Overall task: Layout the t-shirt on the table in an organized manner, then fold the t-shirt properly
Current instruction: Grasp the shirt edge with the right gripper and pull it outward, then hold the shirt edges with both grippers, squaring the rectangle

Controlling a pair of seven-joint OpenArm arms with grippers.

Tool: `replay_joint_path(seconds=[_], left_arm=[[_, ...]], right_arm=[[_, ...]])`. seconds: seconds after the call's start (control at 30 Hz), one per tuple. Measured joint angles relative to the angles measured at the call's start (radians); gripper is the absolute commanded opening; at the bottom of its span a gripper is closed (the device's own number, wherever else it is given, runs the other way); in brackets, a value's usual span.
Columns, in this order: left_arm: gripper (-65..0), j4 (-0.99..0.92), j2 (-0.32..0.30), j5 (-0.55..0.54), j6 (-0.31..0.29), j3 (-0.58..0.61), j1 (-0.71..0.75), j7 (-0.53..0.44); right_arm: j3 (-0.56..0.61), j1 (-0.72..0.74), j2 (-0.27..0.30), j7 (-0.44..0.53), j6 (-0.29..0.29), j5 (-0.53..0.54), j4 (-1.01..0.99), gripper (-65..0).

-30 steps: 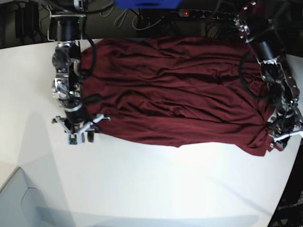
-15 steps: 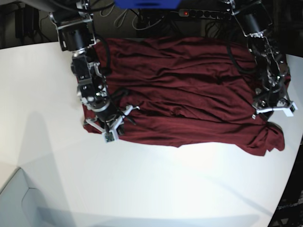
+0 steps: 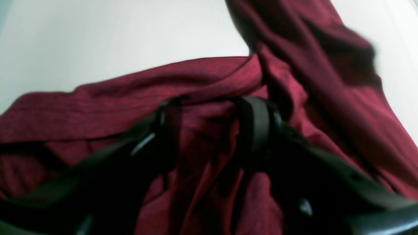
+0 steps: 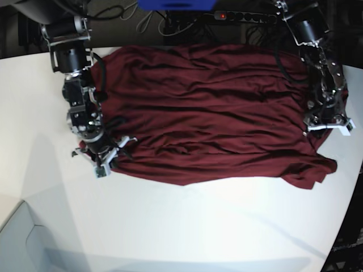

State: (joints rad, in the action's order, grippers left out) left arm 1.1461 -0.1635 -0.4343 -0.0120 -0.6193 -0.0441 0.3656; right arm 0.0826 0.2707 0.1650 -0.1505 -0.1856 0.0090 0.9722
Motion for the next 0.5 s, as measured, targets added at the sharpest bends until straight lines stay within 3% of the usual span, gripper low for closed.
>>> replay_joint_path(seconds=[0.2,0.5], left_arm=[[-36.6,0.006,0.000,-0.004,-0.008,-0.001,0.021,-0.010],[-36.6,0.013,0.006,-0.016,-0.018,-0.064,0.024,0.011]], right_arm=[[-0.171,-0.005,0.001,-0.024,0.000,-0.001,-0.004,-63.2],[-0.238,-0.024,-0.002,-0.041,0.000,-0.002,0.023,-63.4]])
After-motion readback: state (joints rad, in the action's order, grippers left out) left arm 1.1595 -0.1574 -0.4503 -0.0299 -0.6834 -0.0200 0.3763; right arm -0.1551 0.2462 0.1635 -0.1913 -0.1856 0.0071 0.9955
